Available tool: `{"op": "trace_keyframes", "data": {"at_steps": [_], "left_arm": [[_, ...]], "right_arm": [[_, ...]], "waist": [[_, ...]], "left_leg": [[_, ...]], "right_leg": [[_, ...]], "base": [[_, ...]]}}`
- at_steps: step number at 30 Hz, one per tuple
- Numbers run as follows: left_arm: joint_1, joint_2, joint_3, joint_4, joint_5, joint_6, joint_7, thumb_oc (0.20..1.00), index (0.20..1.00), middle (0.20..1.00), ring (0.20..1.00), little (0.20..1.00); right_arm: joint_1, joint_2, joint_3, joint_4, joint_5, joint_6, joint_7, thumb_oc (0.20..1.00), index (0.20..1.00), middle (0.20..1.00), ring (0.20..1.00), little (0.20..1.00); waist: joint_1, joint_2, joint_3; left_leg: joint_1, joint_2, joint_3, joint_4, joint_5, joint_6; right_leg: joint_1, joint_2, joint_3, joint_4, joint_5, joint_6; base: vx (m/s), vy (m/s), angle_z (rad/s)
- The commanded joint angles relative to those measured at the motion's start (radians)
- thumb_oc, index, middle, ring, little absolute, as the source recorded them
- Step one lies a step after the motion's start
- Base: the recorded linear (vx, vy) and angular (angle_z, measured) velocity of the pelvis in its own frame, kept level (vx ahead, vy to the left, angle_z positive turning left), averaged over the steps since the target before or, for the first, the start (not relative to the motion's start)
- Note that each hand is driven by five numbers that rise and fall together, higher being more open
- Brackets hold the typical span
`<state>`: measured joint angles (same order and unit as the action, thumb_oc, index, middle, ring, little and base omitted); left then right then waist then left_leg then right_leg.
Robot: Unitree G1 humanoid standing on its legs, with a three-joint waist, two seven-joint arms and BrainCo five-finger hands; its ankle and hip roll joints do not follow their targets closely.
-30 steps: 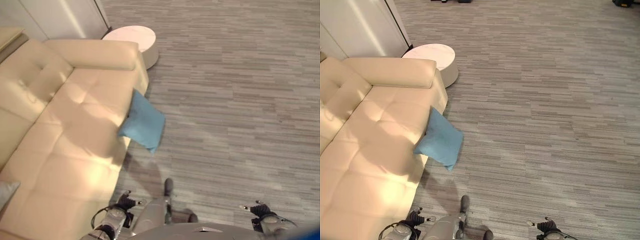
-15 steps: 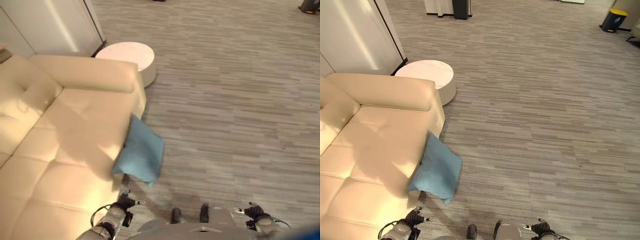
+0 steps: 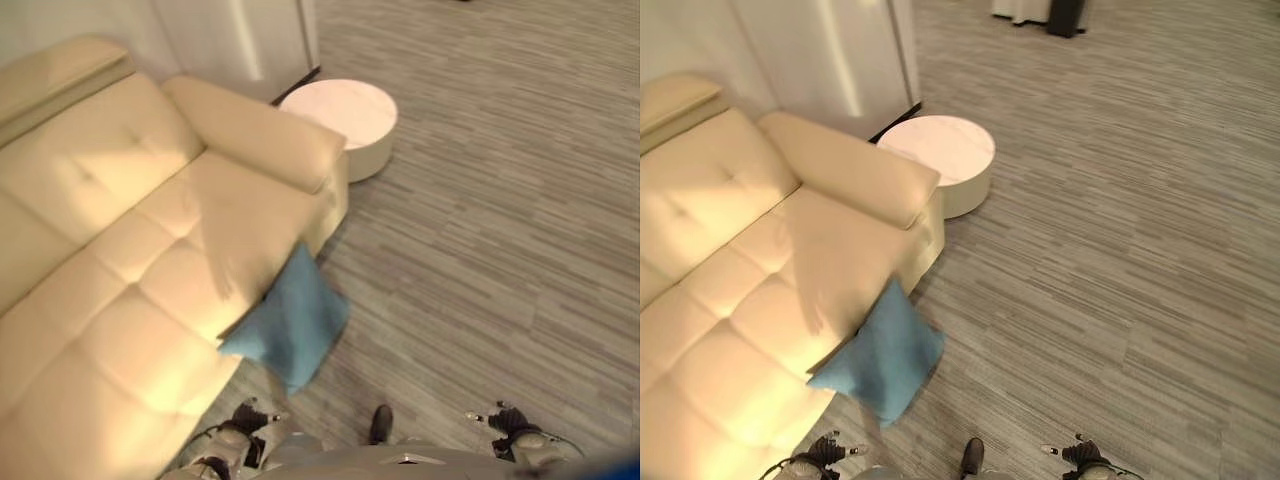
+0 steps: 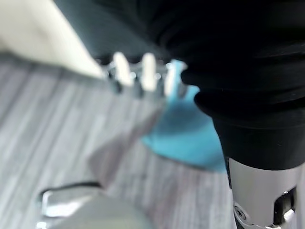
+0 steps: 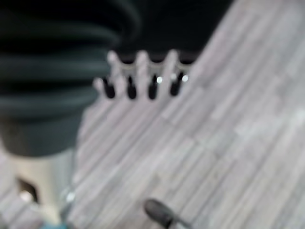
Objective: Pick up all the scattered cushions and arrange them neatly on the sofa.
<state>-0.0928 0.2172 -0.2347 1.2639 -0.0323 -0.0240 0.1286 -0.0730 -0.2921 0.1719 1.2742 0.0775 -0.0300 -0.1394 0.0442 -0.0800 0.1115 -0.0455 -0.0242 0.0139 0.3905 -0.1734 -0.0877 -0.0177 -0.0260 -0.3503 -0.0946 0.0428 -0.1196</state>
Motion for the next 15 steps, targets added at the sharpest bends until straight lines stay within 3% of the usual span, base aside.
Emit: {"op": "trace_keyframes", "data": {"at_steps": [1, 4, 8, 9, 10, 11, 12, 15], "left_arm": [[-0.021, 0.011, -0.038, -0.016, -0.019, -0.005, 0.001, 1.0, 1.0, 1.0, 1.0, 1.0], [-0.012, 0.015, -0.03, -0.016, -0.016, -0.002, -0.005, 1.0, 1.0, 1.0, 1.0, 1.0], [0.004, 0.02, -0.006, -0.007, -0.025, -0.002, -0.007, 1.0, 1.0, 1.0, 1.0, 1.0], [0.005, 0.025, -0.004, -0.005, -0.027, -0.002, -0.007, 1.0, 1.0, 1.0, 1.0, 1.0], [0.0, 0.032, -0.004, -0.012, -0.033, -0.002, -0.008, 1.0, 1.0, 1.0, 1.0, 1.0], [-0.01, 0.04, -0.026, -0.014, -0.017, -0.009, -0.01, 1.0, 1.0, 1.0, 1.0, 1.0], [-0.01, 0.04, -0.026, -0.014, -0.017, -0.009, -0.01, 1.0, 1.0, 1.0, 1.0, 1.0], [-0.01, 0.042, -0.022, -0.016, -0.029, -0.013, -0.007, 1.0, 1.0, 1.0, 1.0, 1.0]], "right_arm": [[0.016, -0.047, -0.018, 0.019, 0.038, -0.012, -0.004, 1.0, 1.0, 1.0, 1.0, 1.0], [0.021, -0.041, -0.023, 0.021, 0.031, -0.013, -0.006, 1.0, 1.0, 1.0, 1.0, 1.0], [0.01, -0.033, -0.01, 0.015, 0.008, -0.014, -0.007, 1.0, 1.0, 1.0, 1.0, 1.0], [-0.003, -0.031, -0.005, 0.006, -0.002, -0.015, -0.005, 1.0, 1.0, 1.0, 1.0, 1.0], [-0.011, -0.029, -0.001, -0.003, 0.002, -0.017, -0.005, 1.0, 1.0, 1.0, 1.0, 1.0], [-0.021, -0.024, 0.015, -0.011, 0.009, -0.021, 0.002, 1.0, 1.0, 1.0, 1.0, 1.0], [-0.021, -0.024, 0.015, -0.011, 0.009, -0.021, 0.002, 1.0, 1.0, 1.0, 1.0, 1.0], [-0.029, -0.023, 0.029, -0.013, 0.005, -0.019, 0.004, 1.0, 1.0, 1.0, 1.0, 1.0]], "waist": [[-0.024, 0.035, -0.014], [-0.03, 0.044, -0.012], [-0.009, 0.049, -0.01], [-0.001, 0.057, 0.008], [-0.006, 0.064, 0.019], [-0.031, 0.071, 0.03], [-0.03, 0.071, 0.031], [-0.042, 0.071, 0.032]], "left_leg": [[-0.027, 0.047, 0.066, -0.28, 0.147, 0.019], [-0.059, 0.015, 0.15, -0.306, 0.179, 0.033], [-0.03, -0.001, 0.123, -0.331, 0.159, 0.061], [0.0, -0.016, 0.098, -0.35, 0.145, 0.091], [0.008, -0.017, 0.083, -0.358, 0.146, 0.1], [0.034, -0.019, 0.021, -0.358, 0.136, 0.101], [0.036, -0.019, 0.021, -0.358, 0.135, 0.101], [0.069, -0.031, -0.038, -0.352, 0.109, 0.09]], "right_leg": [[-0.003, -0.041, 0.099, 0.101, -0.043, 0.228], [0.009, -0.036, 0.05, 0.14, -0.082, 0.221], [0.0, -0.064, 0.038, 0.241, -0.103, 0.235], [-0.056, -0.117, 0.047, 0.413, -0.053, 0.261], [-0.094, -0.125, 0.063, 0.502, -0.029, 0.262], [-0.168, -0.065, 0.187, 0.526, -0.031, 0.246], [-0.167, -0.065, 0.188, 0.527, -0.033, 0.246], [-0.209, -0.054, 0.28, 0.373, -0.017, 0.249]], "base": [[0.13, -0.058, 1.61], [0.19, -0.022, 0.7], [0.2, 0.121, 0.21], [0.27, 0.233, 0.27], [0.35, 0.2, 0.75], [0.2, 0.064, 0.98], [0.29, -0.037, 0.99], [0.23, -0.107, 0.88]]}}
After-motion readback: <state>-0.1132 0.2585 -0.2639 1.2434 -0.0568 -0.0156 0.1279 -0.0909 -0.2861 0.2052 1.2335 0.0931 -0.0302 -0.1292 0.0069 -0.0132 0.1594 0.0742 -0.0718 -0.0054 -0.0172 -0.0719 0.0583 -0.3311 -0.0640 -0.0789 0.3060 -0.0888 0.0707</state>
